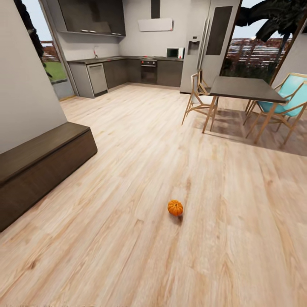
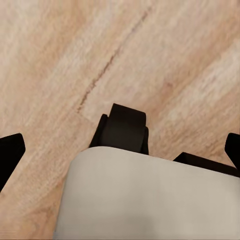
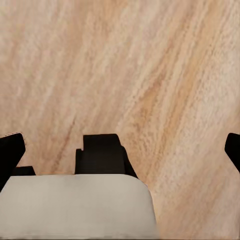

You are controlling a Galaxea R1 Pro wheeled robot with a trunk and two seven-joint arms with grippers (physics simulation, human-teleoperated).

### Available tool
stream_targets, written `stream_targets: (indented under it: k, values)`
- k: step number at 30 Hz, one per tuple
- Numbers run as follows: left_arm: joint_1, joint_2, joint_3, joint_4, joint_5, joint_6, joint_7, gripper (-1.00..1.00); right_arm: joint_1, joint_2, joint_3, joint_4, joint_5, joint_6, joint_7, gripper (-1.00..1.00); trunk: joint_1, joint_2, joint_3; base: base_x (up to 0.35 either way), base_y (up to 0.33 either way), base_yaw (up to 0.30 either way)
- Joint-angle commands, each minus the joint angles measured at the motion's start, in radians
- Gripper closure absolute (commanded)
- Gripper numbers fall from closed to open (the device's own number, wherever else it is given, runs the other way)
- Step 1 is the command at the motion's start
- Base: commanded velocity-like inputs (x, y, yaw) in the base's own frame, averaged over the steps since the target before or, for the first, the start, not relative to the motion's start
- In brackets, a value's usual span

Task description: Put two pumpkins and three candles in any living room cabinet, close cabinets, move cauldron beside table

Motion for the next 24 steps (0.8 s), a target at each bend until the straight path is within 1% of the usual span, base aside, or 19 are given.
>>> stream_targets:
  k: [1,24]
  values:
    - [0.000,-0.001,0.000,0.000,0.000,0.000,0.000,-1.00,0.003,0.001,0.000,0.000,0.000,0.000,0.000,-1.00,0.000,0.000,-0.001,0.039,0.000,0.259]
    - [0.000,-0.002,0.000,0.000,0.000,-0.001,-0.003,-1.00,0.007,0.001,0.000,0.000,0.002,0.000,0.000,-1.00,0.000,0.000,-0.017,0.002,-0.007,0.259]
